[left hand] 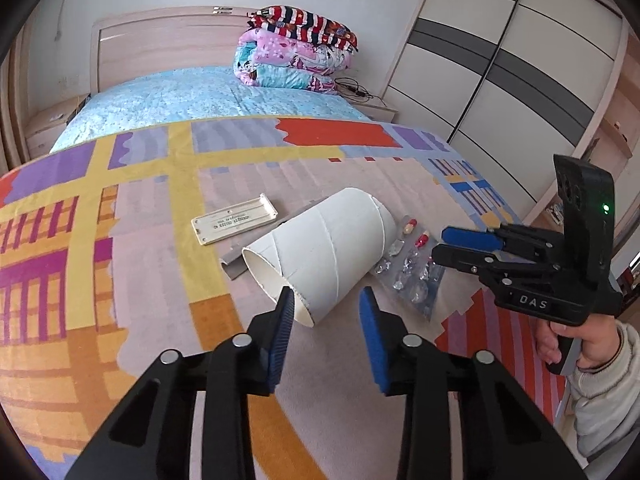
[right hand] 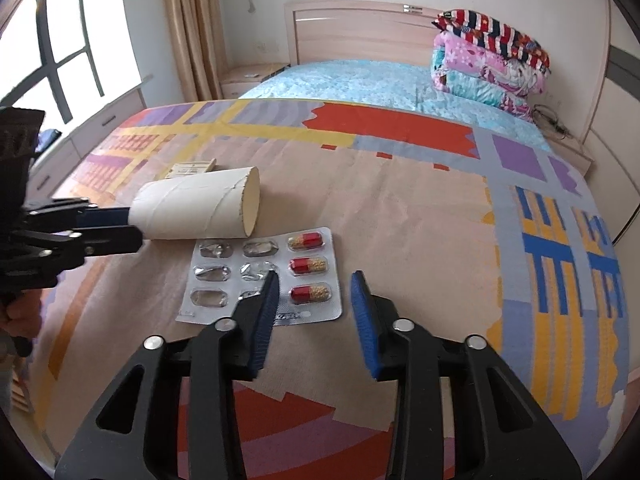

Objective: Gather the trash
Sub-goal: 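Grasp the cardboard tube with the left tool while the right tool grasps the pill blister pack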

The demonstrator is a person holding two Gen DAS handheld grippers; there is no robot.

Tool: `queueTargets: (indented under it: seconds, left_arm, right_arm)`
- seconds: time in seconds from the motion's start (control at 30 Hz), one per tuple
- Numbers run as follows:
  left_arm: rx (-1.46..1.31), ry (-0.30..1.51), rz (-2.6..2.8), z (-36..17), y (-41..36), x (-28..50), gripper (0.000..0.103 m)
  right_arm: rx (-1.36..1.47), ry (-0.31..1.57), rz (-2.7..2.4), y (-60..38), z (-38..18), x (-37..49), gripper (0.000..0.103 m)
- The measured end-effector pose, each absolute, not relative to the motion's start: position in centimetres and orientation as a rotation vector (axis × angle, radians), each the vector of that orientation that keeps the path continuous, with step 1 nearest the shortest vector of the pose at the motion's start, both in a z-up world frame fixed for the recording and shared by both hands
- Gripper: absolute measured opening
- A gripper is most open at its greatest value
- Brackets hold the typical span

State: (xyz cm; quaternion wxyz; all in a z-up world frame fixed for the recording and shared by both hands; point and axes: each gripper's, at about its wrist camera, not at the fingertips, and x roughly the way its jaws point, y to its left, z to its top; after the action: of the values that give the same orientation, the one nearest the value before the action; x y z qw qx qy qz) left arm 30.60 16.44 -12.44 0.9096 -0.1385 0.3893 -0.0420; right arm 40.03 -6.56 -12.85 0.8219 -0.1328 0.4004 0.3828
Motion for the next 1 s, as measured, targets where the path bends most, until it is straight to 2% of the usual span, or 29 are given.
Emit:
queueTargets:
  seconds: [0.03,0.1,0.23,0.53,0.57,0.6,0.63,1.0]
  left_arm:
    - [-0.292,0.804,-0.088,-12.5,16.4,30.7,0.021]
    - [-0.305,0.804,-0.096,-12.7,16.4,30.7,0.014]
    - [-0.3,0.783,-0.105,-12.0,16.1,30.2,0.01]
    - [-0.275,0.748,-0.107,-10.0,15.2,28.5,0.003]
    - [-0.271,0.741,-0.107,-9.7,15.0,28.2,0.003]
    - [-0.266,0.735,-0.107,-9.3,14.7,27.9,0.003]
    - [-0.263,0.731,-0.107,-9.1,14.5,27.6,0.003]
    - [-0.243,0.714,-0.099,-7.4,12.9,24.6,0.003]
  right_arm:
    - [-0.283,0.849,0.814,-6.6,-12.9,40.0,0.025]
    - [-0.286,0.848,0.814,-6.5,-12.9,39.9,0.025]
    - [-0.283,0.844,0.804,-6.6,-12.8,39.6,0.025]
    - [-0.275,0.822,0.791,-7.7,-11.4,38.6,0.025]
    - [-0.274,0.816,0.792,-7.9,-11.1,38.4,0.019]
    - [-0.274,0.816,0.794,-8.0,-10.9,38.3,0.002]
    - [-0.273,0.814,0.794,-8.2,-10.6,38.1,0.001]
    - [-0.326,0.8,0.795,-8.8,-10.7,37.2,0.001]
